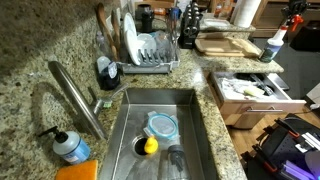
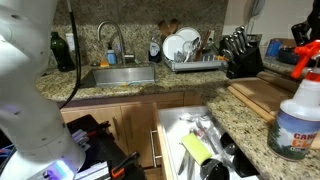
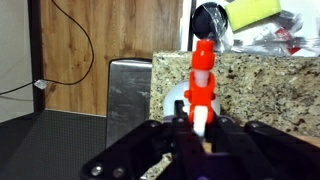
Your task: Pick up the spray bottle and move it to the left. Pick up the sponge from the drawer and put it on the countertop
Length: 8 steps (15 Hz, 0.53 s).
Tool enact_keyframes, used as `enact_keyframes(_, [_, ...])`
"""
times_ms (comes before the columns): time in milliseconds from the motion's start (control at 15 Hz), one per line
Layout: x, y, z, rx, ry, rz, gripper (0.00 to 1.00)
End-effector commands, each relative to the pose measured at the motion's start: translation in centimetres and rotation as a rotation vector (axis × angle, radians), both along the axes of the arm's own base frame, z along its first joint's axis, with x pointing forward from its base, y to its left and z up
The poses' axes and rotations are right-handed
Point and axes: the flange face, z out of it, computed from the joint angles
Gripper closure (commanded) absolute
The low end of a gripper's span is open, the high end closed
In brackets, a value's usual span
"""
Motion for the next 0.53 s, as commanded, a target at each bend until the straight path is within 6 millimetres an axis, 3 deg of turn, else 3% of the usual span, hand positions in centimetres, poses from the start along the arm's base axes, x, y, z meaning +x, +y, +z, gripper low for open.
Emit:
enact_keyframes(0, [0.4,3.7,5.1,0.026,-0.072,0.104,0.95])
enact_keyframes(200, [0.6,7.8,10.6,-0.022,-0.155,0.244,0.95])
enact_keyframes(467, [1.1,15.4,17.1,-0.119,-0.191,0.354,0.95])
